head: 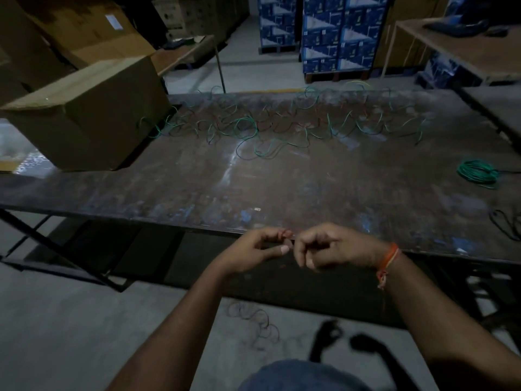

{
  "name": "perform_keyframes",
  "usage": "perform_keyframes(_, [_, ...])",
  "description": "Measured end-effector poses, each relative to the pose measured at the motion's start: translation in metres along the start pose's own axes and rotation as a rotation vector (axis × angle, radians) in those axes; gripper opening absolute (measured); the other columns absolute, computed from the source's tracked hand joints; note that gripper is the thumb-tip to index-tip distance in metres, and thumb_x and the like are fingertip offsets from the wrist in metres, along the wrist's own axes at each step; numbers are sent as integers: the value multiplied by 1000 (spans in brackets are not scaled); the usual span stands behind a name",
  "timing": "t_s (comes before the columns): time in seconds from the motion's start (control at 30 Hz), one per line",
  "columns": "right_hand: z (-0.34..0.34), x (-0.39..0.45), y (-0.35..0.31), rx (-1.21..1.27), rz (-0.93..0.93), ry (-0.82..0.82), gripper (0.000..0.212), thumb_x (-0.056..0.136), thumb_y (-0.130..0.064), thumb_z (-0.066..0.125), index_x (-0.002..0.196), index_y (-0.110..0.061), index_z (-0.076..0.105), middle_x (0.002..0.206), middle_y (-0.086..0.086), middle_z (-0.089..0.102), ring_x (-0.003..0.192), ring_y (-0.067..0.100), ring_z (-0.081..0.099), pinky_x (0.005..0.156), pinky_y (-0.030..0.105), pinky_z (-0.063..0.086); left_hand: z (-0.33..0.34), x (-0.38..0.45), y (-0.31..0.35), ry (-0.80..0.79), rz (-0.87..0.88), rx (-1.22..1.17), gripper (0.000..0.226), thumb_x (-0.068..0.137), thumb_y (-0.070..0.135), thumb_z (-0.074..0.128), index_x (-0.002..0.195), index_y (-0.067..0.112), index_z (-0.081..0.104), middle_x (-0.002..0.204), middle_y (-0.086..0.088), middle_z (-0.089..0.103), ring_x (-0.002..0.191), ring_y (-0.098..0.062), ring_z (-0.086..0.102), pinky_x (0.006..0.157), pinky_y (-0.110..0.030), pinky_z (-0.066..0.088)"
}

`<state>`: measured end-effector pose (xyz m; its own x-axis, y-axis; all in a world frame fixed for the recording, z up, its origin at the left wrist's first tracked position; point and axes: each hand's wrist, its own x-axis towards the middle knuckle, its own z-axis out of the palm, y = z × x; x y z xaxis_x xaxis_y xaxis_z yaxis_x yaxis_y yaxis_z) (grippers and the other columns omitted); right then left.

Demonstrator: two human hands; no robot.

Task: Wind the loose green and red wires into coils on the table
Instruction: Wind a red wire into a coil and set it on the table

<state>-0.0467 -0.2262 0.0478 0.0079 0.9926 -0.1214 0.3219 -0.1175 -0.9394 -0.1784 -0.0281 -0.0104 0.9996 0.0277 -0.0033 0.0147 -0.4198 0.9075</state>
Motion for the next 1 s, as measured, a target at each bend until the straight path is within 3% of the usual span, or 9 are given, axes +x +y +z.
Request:
perform_keyframes(0.1, [1,11,7,20,-71,477,17,93,13,58,95,-3,62,66,-2,55,58,9,47,56,19,40,-5,-8,-6,145,-61,-172,22,102,18,55,112,1,66,120,-8,71,118,-20,63,107,-38,46])
perform_keyframes(0.17, [-2,20,24,52,-77,762,24,92,8,61,94,-16,59,62,-3,55,56,7,50,57,22,44,-11,-14,-7,201,-66,-293,18,103,14,50,98,3,64,109,-12,73,105,-18,68,97,-30,50])
perform_keyframes(0.27, [-4,28,45,-3,-10,996,24,91,-7,67,93,-30,60,70,13,55,66,20,53,65,36,48,-20,-19,1,213,-85,-467,18,103,13,49,92,7,61,84,-7,69,76,-17,66,73,-22,52])
perform_keyframes(0.4, [2,37,55,29,60,1285,20,96,-11,62,87,-29,67,73,-4,63,70,13,59,69,41,54,-24,-17,13,282,-67,-739,16,99,19,57,87,9,61,67,-1,53,51,-8,45,58,-20,39])
perform_keyframes(0.53, [6,46,63,-14,220,1147,17,92,-11,65,92,-28,66,79,-3,68,72,14,62,78,45,57,-29,-2,28,356,-98,-914,19,100,22,56,88,10,65,63,5,44,44,-3,32,55,-22,40])
perform_keyframes(0.67, [19,55,44,-58,108,942,35,91,-5,70,122,-18,62,111,-5,67,92,5,66,85,25,55,-30,17,48,267,-139,-721,26,101,25,55,85,12,69,59,6,41,43,-3,26,42,-17,22])
perform_keyframes(0.77, [23,63,33,57,-1,927,18,97,-1,60,104,-16,68,90,1,72,78,1,67,72,17,53,-29,28,56,235,-152,-627,30,102,27,54,81,13,70,58,6,41,42,-3,26,41,-18,16])
perform_keyframes(0.83, [21,64,32,127,11,1022,18,101,-4,54,98,-14,70,75,1,68,65,3,63,63,17,48,-32,32,59,249,-160,-652,29,101,30,55,83,12,67,57,7,41,41,-2,27,41,-17,19])
perform_keyframes(1.0, [11,60,36,187,107,1130,30,107,-17,44,100,-6,71,65,2,58,53,8,49,50,20,40,-36,30,60,196,-88,-833,25,100,29,55,85,12,64,61,5,45,48,-5,37,48,-17,31])
